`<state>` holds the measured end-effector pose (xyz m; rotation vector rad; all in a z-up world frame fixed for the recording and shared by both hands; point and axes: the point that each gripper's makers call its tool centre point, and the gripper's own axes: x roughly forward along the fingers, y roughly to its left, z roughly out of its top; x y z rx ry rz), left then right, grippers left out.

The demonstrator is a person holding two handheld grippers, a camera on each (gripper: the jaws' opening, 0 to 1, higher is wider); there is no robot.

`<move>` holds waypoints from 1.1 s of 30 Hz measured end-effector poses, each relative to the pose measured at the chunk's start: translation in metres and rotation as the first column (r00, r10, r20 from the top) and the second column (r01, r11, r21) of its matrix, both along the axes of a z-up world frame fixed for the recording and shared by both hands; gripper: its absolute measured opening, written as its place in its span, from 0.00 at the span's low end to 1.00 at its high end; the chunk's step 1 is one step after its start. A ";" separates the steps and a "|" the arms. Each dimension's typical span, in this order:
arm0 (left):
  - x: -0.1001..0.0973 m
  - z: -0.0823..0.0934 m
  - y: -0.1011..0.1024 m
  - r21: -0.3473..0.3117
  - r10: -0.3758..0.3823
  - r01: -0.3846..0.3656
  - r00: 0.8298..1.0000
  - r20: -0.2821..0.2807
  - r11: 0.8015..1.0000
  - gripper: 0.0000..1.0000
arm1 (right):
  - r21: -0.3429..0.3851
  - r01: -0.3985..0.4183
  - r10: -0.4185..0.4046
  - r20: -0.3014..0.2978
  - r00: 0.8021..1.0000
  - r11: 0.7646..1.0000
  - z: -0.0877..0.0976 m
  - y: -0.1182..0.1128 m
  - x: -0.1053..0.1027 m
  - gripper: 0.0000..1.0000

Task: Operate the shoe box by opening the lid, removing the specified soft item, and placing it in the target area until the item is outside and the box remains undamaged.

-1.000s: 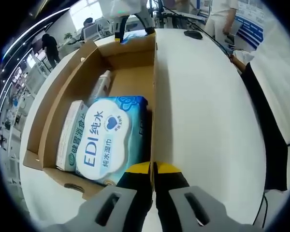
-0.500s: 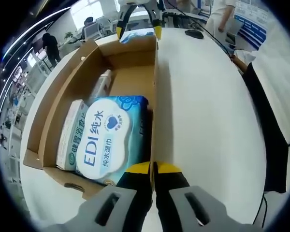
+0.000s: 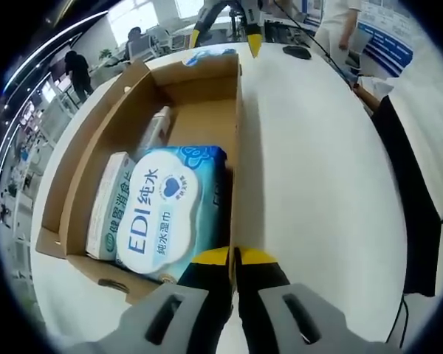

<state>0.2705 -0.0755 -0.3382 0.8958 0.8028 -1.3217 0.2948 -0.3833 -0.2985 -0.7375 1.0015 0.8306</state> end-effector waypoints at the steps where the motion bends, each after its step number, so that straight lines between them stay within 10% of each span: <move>1: 0.000 0.000 0.000 0.001 -0.001 0.001 1.000 0.000 1.000 0.01 | 0.028 0.024 -0.025 0.023 0.999 0.999 0.004 0.003 0.001 0.86; 13: -0.001 -0.002 0.003 0.020 -0.016 0.016 1.000 -0.001 1.000 0.01 | 0.077 0.203 -0.202 -0.027 0.979 0.976 0.009 -0.003 -0.015 0.81; 18: -0.001 -0.002 0.004 0.022 -0.006 0.007 1.000 -0.006 1.000 0.01 | 0.182 0.279 -0.285 0.007 0.958 0.943 0.039 0.003 -0.001 0.84; 27: -0.001 -0.002 0.005 0.021 -0.005 0.005 1.000 -0.002 1.000 0.01 | 0.222 0.212 -0.242 0.118 0.963 0.952 0.078 0.027 0.004 0.47; 33: -0.001 -0.003 0.005 0.022 -0.003 0.003 1.000 -0.004 1.000 0.01 | 0.231 0.218 -0.254 0.140 0.957 0.948 0.092 0.026 0.012 0.51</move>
